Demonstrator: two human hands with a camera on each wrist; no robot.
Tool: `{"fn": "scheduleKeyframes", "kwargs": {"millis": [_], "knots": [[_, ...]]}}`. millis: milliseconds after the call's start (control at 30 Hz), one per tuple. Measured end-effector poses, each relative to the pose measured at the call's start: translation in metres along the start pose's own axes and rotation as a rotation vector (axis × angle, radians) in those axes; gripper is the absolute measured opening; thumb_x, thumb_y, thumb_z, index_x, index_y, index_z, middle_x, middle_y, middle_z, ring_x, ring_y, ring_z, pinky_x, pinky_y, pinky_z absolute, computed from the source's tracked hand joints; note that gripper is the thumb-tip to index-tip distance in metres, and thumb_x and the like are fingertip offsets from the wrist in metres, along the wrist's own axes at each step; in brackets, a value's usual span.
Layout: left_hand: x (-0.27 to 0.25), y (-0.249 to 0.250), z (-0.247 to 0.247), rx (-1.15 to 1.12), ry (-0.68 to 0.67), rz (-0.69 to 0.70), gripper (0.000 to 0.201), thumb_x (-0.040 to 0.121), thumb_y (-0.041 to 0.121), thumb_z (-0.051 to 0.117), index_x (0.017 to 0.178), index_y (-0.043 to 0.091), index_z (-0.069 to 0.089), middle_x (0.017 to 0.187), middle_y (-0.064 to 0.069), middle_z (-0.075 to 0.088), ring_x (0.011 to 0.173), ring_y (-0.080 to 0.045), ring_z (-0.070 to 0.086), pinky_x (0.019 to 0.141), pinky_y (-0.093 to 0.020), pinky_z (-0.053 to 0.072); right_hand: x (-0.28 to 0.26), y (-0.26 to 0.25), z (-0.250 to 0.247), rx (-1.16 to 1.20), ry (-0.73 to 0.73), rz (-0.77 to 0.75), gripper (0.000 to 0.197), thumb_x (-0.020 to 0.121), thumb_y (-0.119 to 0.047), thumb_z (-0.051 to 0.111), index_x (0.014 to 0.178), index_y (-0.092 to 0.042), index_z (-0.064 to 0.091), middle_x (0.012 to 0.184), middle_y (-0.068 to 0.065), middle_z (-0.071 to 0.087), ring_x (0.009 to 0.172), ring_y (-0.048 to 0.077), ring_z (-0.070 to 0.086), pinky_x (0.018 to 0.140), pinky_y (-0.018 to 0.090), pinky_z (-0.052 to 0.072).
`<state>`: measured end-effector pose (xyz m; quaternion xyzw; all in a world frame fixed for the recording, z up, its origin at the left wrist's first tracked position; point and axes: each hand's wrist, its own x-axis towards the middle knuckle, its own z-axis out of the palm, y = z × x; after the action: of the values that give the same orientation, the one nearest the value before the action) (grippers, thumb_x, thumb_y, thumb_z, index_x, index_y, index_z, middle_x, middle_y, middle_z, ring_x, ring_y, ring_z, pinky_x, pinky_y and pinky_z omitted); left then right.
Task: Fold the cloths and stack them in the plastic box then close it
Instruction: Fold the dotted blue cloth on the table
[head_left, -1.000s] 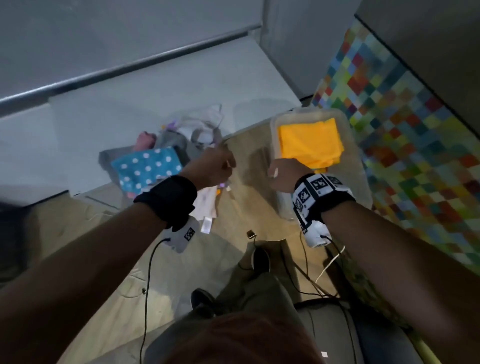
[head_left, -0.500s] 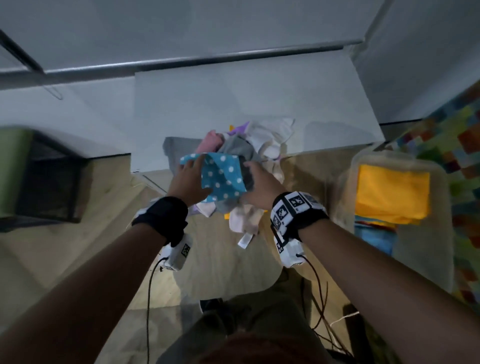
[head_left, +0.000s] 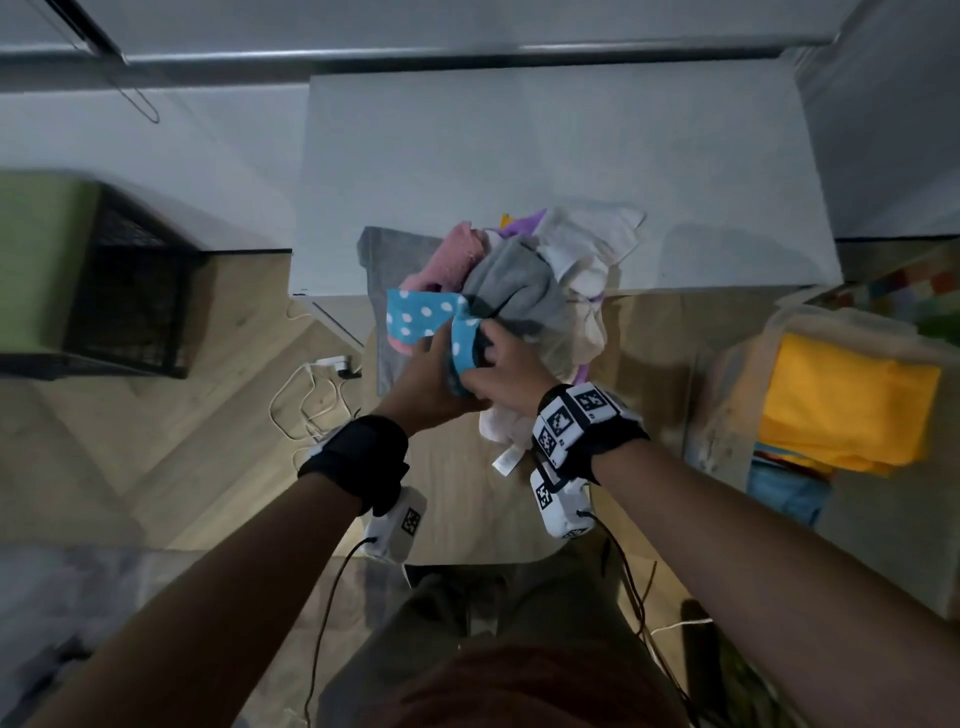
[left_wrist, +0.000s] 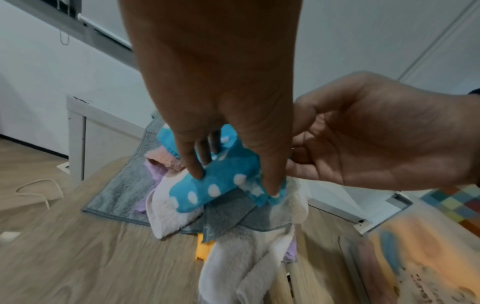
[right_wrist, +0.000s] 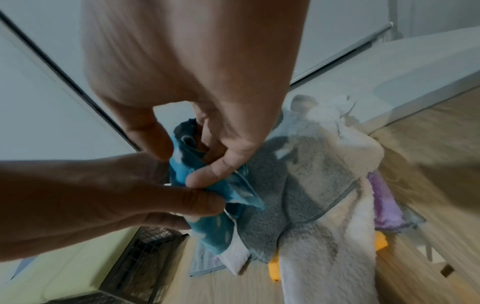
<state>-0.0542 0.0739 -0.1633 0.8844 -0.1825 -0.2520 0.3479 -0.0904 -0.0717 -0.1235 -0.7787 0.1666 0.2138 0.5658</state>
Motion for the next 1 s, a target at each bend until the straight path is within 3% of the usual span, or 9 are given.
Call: {"fn": "scheduleKeyframes", "kwargs": {"millis": [100, 233, 333, 433, 567, 633, 700, 833, 1000], "knots": [[-0.016, 0.000, -0.012, -0.054, 0.036, 0.055, 0.068, 0.075, 0.024, 0.081, 0.133, 0.012, 0.048, 0.122, -0.004, 0.062, 0.110, -0.019, 0.059, 0.089, -0.028, 0.045, -0.008, -0.011, 0.013, 0.049, 0.064, -0.013, 0.037, 0.083, -0.010, 0.056, 0.119, -0.019, 0.059, 0.103, 0.008, 0.070, 0.093, 0.025, 0.068, 0.076, 0.039, 0.060], [-0.039, 0.006, -0.035, -0.030, 0.150, 0.052, 0.028, 0.085, 0.009, 0.063, 0.113, 0.006, 0.062, 0.104, -0.005, 0.066, 0.097, -0.014, 0.058, 0.071, -0.013, 0.031, -0.021, -0.027, 0.027, -0.149, 0.194, -0.139, 0.033, 0.081, -0.004, 0.058, 0.112, -0.012, 0.067, 0.097, 0.008, 0.072, 0.091, 0.022, 0.066, 0.088, 0.038, 0.053], [-0.056, 0.011, -0.053, -0.052, 0.203, 0.046, 0.032, 0.082, 0.023, 0.049, 0.107, 0.009, 0.064, 0.102, -0.013, 0.070, 0.095, -0.026, 0.064, 0.069, -0.025, 0.036, -0.038, -0.038, 0.038, -0.170, 0.230, -0.230, 0.037, 0.080, -0.001, 0.064, 0.116, -0.008, 0.065, 0.102, 0.006, 0.072, 0.092, 0.017, 0.067, 0.085, 0.027, 0.053], [-0.079, 0.020, -0.066, -0.117, 0.235, 0.119, 0.040, 0.091, 0.013, 0.047, 0.130, 0.020, 0.050, 0.101, -0.013, 0.070, 0.091, -0.031, 0.065, 0.073, -0.033, 0.046, -0.059, -0.052, 0.048, -0.189, 0.305, -0.298, 0.031, 0.083, -0.004, 0.065, 0.114, -0.008, 0.067, 0.096, 0.001, 0.071, 0.085, 0.012, 0.064, 0.078, 0.020, 0.050], [-0.107, 0.032, -0.083, -0.069, 0.148, 0.235, 0.071, 0.090, 0.009, 0.041, 0.147, 0.046, 0.021, 0.082, -0.017, 0.068, 0.066, -0.029, 0.064, 0.066, -0.038, 0.052, -0.081, -0.060, 0.056, -0.272, 0.408, -0.296, 0.012, 0.086, -0.016, 0.059, 0.075, -0.014, 0.064, 0.064, 0.002, 0.061, 0.064, 0.021, 0.057, 0.059, 0.032, 0.045], [-0.112, 0.037, -0.089, 0.038, 0.095, 0.276, 0.065, 0.088, 0.008, 0.041, 0.143, 0.042, 0.032, 0.098, -0.015, 0.069, 0.081, -0.031, 0.065, 0.075, -0.037, 0.051, -0.092, -0.063, 0.059, -0.292, 0.415, -0.238, 0.022, 0.087, -0.023, 0.058, 0.067, -0.017, 0.052, 0.058, -0.001, 0.050, 0.061, 0.022, 0.050, 0.056, 0.030, 0.035], [-0.112, 0.046, -0.094, 0.093, 0.043, 0.281, 0.047, 0.087, 0.008, 0.044, 0.127, 0.032, 0.051, 0.105, -0.007, 0.068, 0.092, -0.028, 0.063, 0.078, -0.030, 0.045, -0.100, -0.067, 0.058, -0.326, 0.387, -0.160, 0.027, 0.089, -0.031, 0.058, 0.068, -0.015, 0.052, 0.062, 0.001, 0.053, 0.064, 0.022, 0.052, 0.053, 0.031, 0.031], [-0.113, 0.065, -0.107, 0.137, 0.085, 0.200, 0.018, 0.086, 0.013, 0.057, 0.102, 0.017, 0.062, 0.094, -0.007, 0.070, 0.079, -0.023, 0.063, 0.071, -0.026, 0.046, -0.114, -0.077, 0.052, -0.283, 0.365, -0.101, 0.037, 0.092, -0.034, 0.054, 0.062, -0.017, 0.039, 0.062, 0.000, 0.045, 0.060, 0.018, 0.044, 0.050, 0.028, 0.028], [-0.111, 0.087, -0.121, 0.183, 0.150, 0.191, 0.019, 0.080, 0.013, 0.060, 0.099, 0.014, 0.061, 0.085, -0.004, 0.065, 0.074, -0.019, 0.057, 0.062, -0.022, 0.036, -0.121, -0.088, 0.035, -0.222, 0.383, -0.152, 0.031, 0.090, -0.032, 0.056, 0.067, -0.019, 0.040, 0.063, -0.002, 0.046, 0.058, 0.014, 0.042, 0.054, 0.029, 0.033]]}}
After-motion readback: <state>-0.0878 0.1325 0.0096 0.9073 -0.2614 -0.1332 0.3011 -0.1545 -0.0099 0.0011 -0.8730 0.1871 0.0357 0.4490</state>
